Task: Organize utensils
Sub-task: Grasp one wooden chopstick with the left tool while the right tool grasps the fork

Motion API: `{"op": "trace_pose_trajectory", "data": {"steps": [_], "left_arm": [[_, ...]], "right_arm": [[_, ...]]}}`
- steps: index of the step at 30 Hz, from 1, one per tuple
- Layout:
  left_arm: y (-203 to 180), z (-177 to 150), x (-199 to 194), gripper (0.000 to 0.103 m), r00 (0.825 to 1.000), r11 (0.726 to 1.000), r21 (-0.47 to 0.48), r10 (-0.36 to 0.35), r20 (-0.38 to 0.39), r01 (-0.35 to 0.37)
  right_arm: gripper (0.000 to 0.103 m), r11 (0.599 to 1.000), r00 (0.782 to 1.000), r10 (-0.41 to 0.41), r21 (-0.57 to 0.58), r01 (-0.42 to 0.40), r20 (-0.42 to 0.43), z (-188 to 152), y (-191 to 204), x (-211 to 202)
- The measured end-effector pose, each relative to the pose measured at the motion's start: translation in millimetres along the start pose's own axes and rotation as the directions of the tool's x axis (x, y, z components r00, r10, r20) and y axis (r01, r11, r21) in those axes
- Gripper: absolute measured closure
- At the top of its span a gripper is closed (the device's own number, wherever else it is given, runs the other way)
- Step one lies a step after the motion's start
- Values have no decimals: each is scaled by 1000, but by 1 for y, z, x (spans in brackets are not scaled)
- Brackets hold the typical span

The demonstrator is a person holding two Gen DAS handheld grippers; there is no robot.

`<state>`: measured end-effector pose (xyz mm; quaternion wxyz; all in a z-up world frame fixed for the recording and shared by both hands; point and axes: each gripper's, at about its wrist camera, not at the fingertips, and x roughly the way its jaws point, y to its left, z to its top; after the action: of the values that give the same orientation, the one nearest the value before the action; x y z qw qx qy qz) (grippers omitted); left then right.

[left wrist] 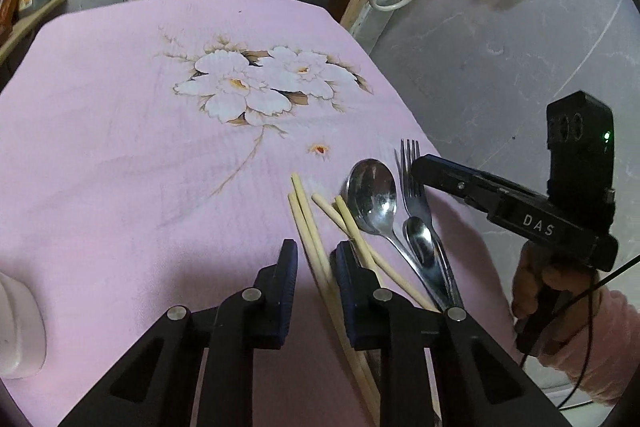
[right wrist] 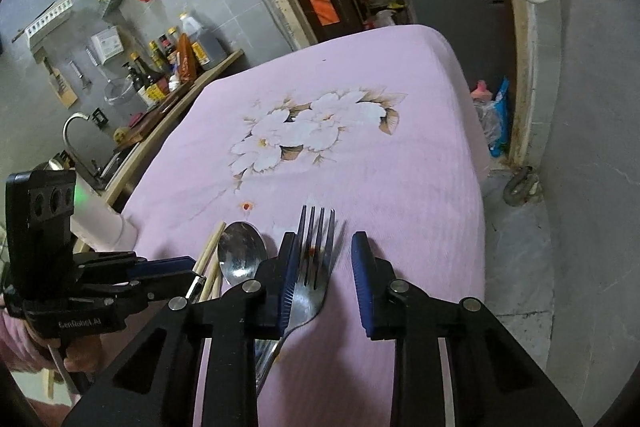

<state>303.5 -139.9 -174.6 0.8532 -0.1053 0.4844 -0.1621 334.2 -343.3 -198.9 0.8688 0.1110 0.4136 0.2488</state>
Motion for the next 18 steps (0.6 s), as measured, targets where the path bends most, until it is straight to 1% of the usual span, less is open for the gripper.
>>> {"op": "trace_pose_trajectory", "data": {"steps": [1,6,9,11,13,14,18], "left_arm": [[2,1,1,91,1000,1000,-13,-5,-2,5],[9,5,6,92,999,995,-85,-45,-19,43],[12,7,7,95,998,991,-118,-62,-27,59],[13,8,5,96,997,990,-126,-69,-26,65],[13,6,4,96,997,991,-121,-67,-26,63],[13,6,3,96,997,991,-120,-65,-27,62],[15,3,-4,96,998,989,-137,-65,-23,61]], "right_arm": [[79,1000,1000,5,-9,-5,-4,1,0,2],[79,999,999,47,-18,-48,-26,7,-2,9],[79,998,997,66,-22,-67,-33,8,-3,10],[79,997,997,70,-30,-71,-34,7,-4,11],[82,997,997,71,-40,-72,-36,8,-3,11],[85,996,997,74,-39,-75,-38,9,-2,11],[88,997,996,75,-30,-76,-43,9,-1,11]]}}
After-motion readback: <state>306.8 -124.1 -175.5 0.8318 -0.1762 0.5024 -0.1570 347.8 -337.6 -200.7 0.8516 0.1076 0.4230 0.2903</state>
